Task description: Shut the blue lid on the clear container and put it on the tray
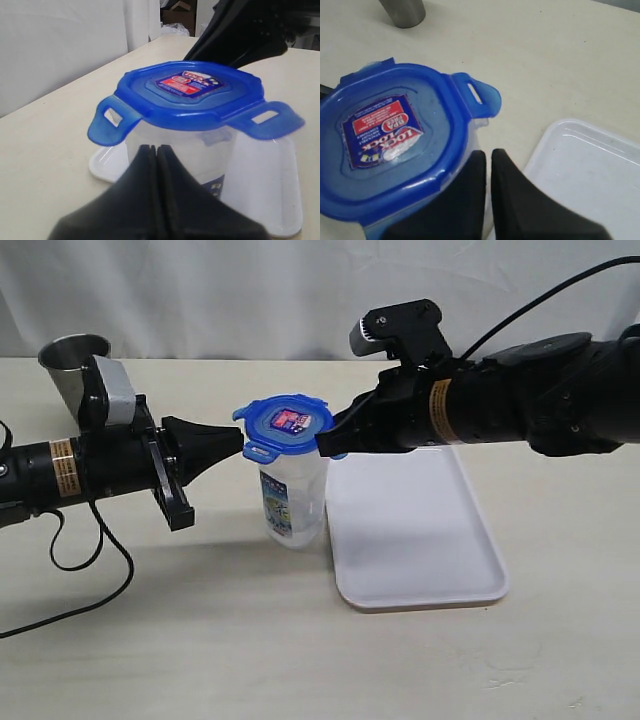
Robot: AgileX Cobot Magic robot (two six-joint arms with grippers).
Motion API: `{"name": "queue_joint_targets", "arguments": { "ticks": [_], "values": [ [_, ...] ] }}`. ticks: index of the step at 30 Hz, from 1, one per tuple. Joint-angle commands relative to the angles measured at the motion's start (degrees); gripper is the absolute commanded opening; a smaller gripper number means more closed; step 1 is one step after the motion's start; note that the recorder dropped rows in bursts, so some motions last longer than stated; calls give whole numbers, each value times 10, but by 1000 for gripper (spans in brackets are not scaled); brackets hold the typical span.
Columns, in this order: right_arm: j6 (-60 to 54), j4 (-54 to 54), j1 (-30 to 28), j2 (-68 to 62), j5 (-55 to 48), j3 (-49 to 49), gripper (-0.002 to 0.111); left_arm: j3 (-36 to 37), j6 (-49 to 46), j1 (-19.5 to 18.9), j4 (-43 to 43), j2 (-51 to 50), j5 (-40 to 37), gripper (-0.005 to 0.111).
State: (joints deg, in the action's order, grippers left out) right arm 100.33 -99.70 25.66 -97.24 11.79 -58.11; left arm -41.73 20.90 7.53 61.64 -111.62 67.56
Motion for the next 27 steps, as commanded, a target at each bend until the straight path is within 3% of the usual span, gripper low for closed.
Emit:
{"name": "queue_joint_targets", "arguments": {
  "ticks": [1,10,18,27],
  "values": [
    [-5,-2,4,1,-17,2,5,-3,3,5,-6,0,-5,0],
    [-32,-2,5,2,-43,2,5,-3,2,5,-22,0,-14,0],
    [-44,-2,5,37,-92,10,5,-8,-64,5,-188,0,-37,0],
    [-31,-2,5,100,-114,88,5,-53,-55,5,-138,0,-45,0]
  ]
}}
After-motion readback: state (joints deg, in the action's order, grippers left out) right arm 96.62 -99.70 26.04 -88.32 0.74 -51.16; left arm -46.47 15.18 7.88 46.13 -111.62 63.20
